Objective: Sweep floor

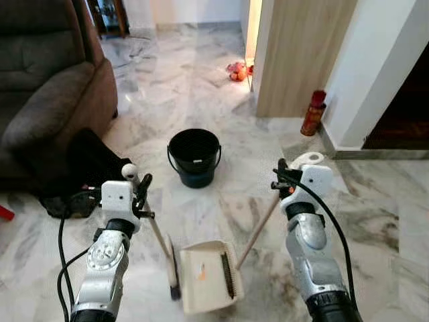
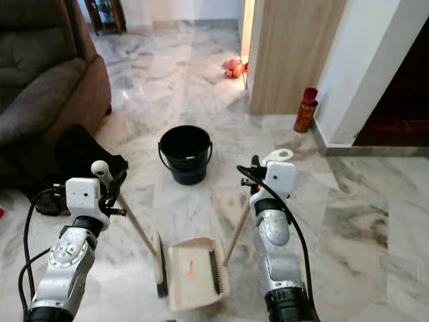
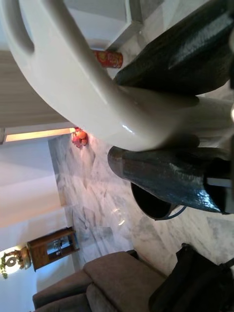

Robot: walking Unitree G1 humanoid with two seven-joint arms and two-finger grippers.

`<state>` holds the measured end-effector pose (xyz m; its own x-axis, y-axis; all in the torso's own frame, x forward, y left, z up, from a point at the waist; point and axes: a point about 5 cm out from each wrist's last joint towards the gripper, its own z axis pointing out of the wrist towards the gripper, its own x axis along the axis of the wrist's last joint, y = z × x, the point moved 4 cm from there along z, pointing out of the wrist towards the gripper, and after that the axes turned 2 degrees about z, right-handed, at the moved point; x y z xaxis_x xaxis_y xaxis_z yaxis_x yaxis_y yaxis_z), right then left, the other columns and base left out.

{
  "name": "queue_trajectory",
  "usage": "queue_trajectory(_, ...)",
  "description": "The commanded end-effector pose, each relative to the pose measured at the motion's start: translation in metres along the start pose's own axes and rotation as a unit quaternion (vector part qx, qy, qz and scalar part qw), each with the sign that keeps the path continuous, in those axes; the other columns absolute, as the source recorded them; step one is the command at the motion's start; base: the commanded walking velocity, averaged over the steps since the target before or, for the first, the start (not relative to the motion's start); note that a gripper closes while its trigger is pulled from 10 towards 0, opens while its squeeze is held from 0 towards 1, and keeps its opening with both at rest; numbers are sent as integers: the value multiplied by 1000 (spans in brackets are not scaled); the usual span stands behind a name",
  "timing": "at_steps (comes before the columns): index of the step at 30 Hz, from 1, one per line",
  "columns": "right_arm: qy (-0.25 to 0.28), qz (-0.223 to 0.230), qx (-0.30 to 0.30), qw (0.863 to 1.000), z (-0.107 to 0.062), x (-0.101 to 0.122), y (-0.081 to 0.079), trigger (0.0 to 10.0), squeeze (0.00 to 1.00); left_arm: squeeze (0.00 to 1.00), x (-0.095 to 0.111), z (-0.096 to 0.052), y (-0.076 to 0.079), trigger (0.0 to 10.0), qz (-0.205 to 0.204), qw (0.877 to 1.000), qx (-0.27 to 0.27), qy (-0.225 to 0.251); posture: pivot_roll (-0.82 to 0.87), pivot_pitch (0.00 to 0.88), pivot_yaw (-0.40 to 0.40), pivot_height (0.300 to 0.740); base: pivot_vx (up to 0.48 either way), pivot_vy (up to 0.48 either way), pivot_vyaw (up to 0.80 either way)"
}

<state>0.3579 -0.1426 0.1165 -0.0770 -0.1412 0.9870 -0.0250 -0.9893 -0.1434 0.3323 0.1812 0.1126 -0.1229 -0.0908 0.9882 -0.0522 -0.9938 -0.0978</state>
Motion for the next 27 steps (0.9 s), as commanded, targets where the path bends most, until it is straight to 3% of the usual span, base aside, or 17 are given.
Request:
queue_trajectory(1, 17, 6, -5, 1000, 2, 9, 2, 10000, 0, 0, 11, 3, 2, 10000, 8, 1000, -6, 22, 67, 46, 40, 740, 0, 0, 0)
queue_trajectory(19, 12, 2, 16, 1000, 3, 7, -5, 10000, 0, 0, 8, 3, -1, 10000, 11, 1000, 0, 15, 62, 13, 44, 740, 15, 0, 0)
queue_trajectory(27, 9, 11, 32, 999, 2, 6, -11, 10000, 0, 0, 8, 3, -5, 10000, 14, 1000, 10, 13, 66, 22, 41, 740, 297, 0, 541)
